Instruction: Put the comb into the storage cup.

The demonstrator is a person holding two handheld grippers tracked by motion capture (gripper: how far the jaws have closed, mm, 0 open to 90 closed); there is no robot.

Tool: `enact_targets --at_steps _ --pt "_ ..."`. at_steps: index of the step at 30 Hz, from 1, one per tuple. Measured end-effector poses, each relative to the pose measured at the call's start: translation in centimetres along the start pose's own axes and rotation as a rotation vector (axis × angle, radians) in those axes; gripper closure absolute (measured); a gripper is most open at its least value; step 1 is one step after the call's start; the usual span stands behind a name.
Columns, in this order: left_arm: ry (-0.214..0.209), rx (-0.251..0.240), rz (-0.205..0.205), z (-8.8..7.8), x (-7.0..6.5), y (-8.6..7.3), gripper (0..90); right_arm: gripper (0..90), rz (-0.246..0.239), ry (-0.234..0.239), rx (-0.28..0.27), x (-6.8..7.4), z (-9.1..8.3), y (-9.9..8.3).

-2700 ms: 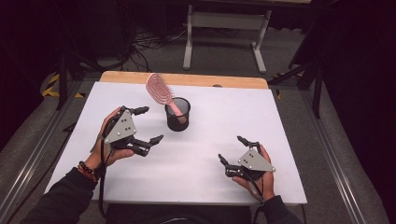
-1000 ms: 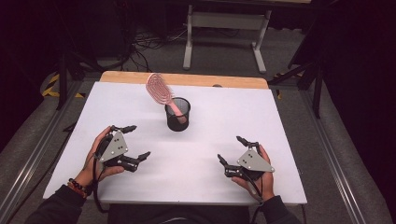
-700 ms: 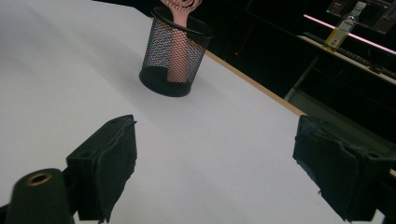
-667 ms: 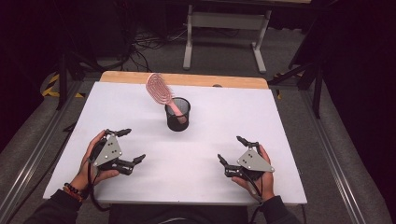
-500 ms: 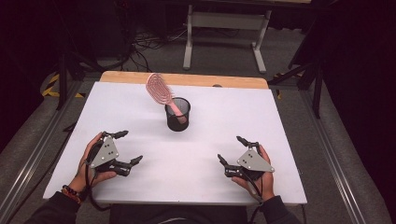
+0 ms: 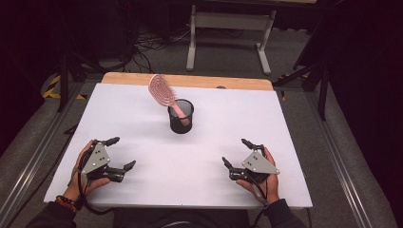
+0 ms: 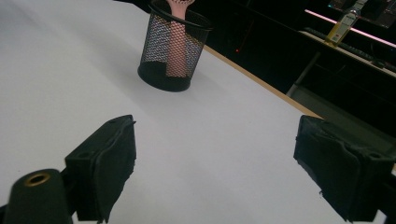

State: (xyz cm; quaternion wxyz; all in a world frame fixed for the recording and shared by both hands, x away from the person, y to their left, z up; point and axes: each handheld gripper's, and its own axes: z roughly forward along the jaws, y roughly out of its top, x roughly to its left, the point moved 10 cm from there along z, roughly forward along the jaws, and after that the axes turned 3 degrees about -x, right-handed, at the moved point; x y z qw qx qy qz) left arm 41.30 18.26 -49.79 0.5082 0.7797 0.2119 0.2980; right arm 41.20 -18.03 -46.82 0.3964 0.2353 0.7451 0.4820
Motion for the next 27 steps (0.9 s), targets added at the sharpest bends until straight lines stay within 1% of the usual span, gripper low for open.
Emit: enact_targets --at_steps 2,7,9,16,20,23,24,27 --pt "-0.001 -0.004 -0.028 -0.20 -0.03 -0.22 5.5 13.1 0.008 0.003 -0.001 -0.04 0.03 -0.05" --pt "0.012 0.000 -0.034 -0.59 0.20 -0.56 5.2 12.5 0.014 0.004 -0.003 -0.14 0.03 -0.16" --pt "0.016 -0.017 -0.058 -0.75 0.47 -0.41 5.4 12.3 0.019 0.004 -0.003 -0.22 -0.01 -0.26" --pt "0.007 -0.003 -0.053 -0.46 0.00 -0.50 5.5 12.1 0.016 0.020 -0.007 -0.02 0.02 -0.27" --pt "0.000 -0.008 -0.055 -0.33 -0.09 -0.42 5.7 12.1 0.008 0.014 -0.007 -0.01 -0.07 -0.27" --pt "0.001 0.001 -0.042 -0.28 -0.14 -0.67 5.7 12.2 0.013 0.012 -0.007 -0.04 -0.15 -0.24" --pt "0.003 0.002 -0.037 -0.30 -0.16 -0.71 5.7 12.2 0.008 0.008 -0.007 -0.07 -0.20 -0.18" --pt "-0.002 -0.004 -0.036 -0.45 -0.23 -0.63 5.8 12.2 0.008 0.007 -0.008 0.00 -0.22 -0.05"
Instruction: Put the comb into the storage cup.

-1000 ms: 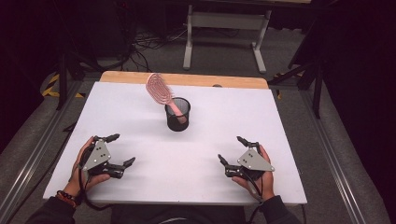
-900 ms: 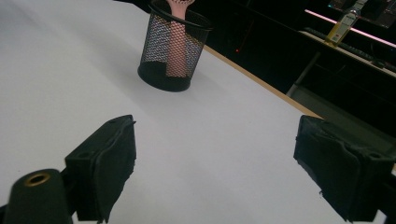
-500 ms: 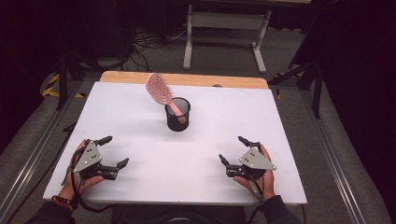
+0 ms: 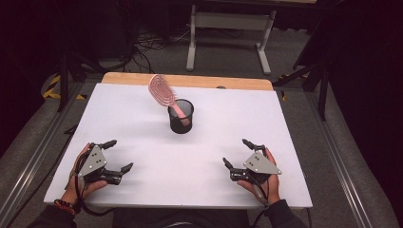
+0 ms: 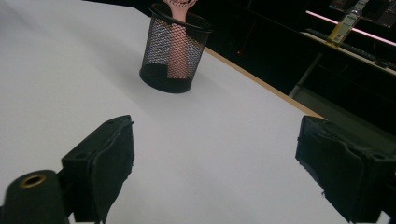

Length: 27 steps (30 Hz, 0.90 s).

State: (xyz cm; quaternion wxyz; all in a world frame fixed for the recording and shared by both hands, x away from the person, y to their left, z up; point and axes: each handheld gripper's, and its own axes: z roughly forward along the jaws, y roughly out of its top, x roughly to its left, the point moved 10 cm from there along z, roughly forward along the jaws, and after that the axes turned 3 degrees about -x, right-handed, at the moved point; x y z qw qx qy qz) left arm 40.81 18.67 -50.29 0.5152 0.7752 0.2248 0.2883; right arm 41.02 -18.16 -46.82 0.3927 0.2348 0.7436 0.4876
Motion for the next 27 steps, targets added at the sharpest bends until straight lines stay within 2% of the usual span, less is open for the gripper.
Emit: enact_targets --at_steps 10,12,19,27 --pt "0.002 -0.005 0.002 0.00 0.02 0.11 5.8 12.0 0.005 0.008 0.007 0.14 0.22 -0.23" --pt "0.005 0.001 0.013 0.01 0.06 0.07 5.8 11.9 0.003 0.006 0.008 0.11 0.19 -0.25" --pt "0.004 -0.005 -0.005 0.15 0.21 0.10 6.0 11.9 0.007 0.006 0.005 0.02 0.29 -0.24" --pt "0.000 0.002 -0.002 0.40 0.04 0.09 6.0 11.9 0.013 0.004 0.003 -0.13 0.11 -0.27"
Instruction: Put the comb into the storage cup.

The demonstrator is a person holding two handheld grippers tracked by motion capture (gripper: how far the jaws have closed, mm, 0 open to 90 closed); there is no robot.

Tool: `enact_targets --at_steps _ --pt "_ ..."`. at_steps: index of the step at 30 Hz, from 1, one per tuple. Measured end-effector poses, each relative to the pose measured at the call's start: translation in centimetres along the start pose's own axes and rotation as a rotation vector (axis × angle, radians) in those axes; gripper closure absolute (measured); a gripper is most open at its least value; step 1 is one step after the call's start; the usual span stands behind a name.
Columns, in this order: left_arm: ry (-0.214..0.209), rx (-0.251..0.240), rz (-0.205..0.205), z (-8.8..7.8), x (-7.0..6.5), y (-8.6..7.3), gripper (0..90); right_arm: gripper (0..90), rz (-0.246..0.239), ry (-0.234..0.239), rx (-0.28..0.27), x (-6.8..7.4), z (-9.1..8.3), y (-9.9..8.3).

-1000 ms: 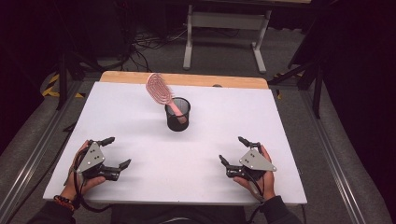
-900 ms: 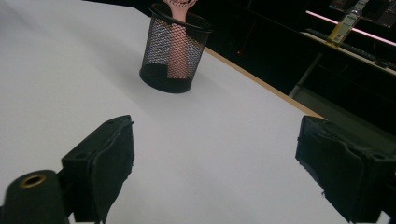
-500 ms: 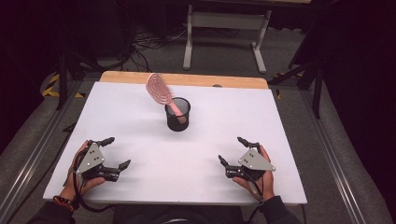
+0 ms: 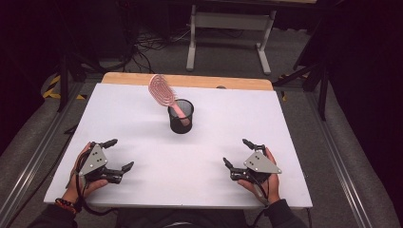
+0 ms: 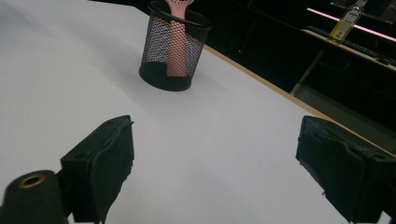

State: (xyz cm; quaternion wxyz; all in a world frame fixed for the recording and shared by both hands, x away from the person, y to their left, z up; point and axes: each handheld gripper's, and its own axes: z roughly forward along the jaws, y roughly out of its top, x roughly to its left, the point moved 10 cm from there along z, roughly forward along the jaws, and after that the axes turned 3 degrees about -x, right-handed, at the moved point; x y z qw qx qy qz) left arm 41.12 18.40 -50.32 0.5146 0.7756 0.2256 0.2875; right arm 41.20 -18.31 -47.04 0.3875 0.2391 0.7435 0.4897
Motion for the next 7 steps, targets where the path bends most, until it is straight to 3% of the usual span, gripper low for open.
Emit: enact_targets --at_steps 7 --pt "0.004 0.001 -0.005 0.03 0.17 0.00 6.0 11.9 0.002 -0.002 -0.001 -0.07 0.02 0.03"
